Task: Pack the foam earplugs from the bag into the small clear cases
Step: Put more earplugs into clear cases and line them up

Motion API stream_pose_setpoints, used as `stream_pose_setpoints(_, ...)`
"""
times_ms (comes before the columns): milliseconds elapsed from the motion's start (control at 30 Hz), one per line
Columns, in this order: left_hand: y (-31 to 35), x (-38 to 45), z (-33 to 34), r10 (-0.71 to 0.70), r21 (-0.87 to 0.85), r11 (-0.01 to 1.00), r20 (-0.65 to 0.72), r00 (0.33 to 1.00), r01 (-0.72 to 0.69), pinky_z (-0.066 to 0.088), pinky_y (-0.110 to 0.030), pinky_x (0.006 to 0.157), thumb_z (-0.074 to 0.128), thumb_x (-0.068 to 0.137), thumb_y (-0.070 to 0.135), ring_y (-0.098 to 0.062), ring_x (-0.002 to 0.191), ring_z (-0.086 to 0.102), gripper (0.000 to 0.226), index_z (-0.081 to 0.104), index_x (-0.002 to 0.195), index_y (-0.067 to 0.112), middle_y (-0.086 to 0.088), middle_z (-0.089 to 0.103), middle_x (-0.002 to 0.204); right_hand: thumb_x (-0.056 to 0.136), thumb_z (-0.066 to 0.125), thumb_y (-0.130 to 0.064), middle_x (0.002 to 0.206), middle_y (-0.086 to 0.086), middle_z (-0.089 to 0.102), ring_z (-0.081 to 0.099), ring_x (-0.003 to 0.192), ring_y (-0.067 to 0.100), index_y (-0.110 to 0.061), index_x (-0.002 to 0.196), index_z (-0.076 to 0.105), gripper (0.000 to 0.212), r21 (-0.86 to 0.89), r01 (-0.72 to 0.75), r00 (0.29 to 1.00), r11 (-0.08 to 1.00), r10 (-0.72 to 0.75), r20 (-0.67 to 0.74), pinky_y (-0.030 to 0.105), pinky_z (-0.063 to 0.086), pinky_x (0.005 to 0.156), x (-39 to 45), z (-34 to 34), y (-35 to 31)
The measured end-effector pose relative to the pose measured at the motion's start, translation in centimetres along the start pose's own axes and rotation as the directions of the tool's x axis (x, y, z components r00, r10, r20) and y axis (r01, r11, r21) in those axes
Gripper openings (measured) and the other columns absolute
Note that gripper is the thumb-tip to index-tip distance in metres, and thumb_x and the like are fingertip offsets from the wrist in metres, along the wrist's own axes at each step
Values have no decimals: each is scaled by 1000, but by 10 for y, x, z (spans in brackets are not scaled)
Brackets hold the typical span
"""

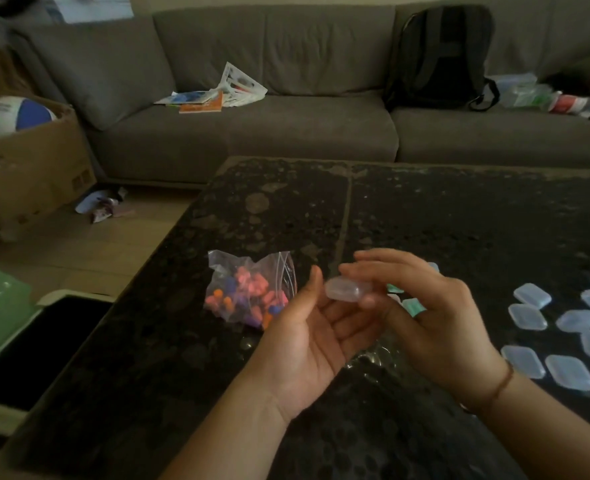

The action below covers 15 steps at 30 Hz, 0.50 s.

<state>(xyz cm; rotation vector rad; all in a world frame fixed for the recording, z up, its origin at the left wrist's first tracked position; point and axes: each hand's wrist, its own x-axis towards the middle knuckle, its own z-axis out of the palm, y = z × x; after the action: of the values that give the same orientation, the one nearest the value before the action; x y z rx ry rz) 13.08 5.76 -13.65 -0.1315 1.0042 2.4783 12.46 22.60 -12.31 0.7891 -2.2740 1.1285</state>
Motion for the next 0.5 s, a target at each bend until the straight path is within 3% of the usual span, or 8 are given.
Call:
stream_pose_setpoints(133, -2, 1, -2, 44, -39, 998, 35, 998, -43, 62, -38, 84, 52, 96, 38, -27, 99, 76, 43, 80, 105, 7, -20, 75, 110, 89, 59, -27, 125, -20, 60, 49, 128, 2, -27, 119, 62, 30, 24, -41, 999, 999, 41, 11, 21, 42, 104, -2, 4, -3)
stream_pose_setpoints(267, 0, 7, -5, 104, -54, 993, 63, 993, -100, 62, -32, 72, 74, 82, 28, -23, 90, 77, 28, 80, 99, 6, -17, 76, 104, 88, 62, -26, 117, -10, 63, 60, 113, 4, -18, 121, 60, 34, -101, 51, 997, 994, -57, -57, 25, 51, 94, -3, 4, -4)
stream_pose_setpoints(367, 0, 10, -6, 140, -85, 987, 80, 987, -133, 62, -32, 71, 98, 56, 26, -24, 92, 76, 50, 79, 99, 8, -17, 76, 104, 89, 64, -28, 115, -9, 64, 62, 107, 3, -18, 119, 60, 32, -177, 105, 989, 979, -121, -82, 24, 53, 89, -5, 4, -6)
stream_pose_setpoints(433, 0, 10, -6, 161, -67, 986, 86, 983, -155, 62, -31, 71, 97, 54, 25, -24, 91, 77, 45, 80, 93, 11, -16, 77, 103, 91, 62, -29, 116, -13, 63, 63, 107, 1, -23, 118, 58, 28, -205, 125, 987, 971, -143, -75, 23, 53, 88, -5, 4, -7)
stream_pose_setpoints(500, 1, 6, -2, 165, -43, 986, 78, 983, -162, 62, -31, 72, 86, 65, 25, -23, 91, 77, 24, 82, 86, 14, -14, 77, 101, 93, 59, -30, 117, -14, 63, 63, 106, -1, -25, 115, 59, 23, -221, 120, 988, 968, -138, -66, 22, 55, 86, -6, 3, -7)
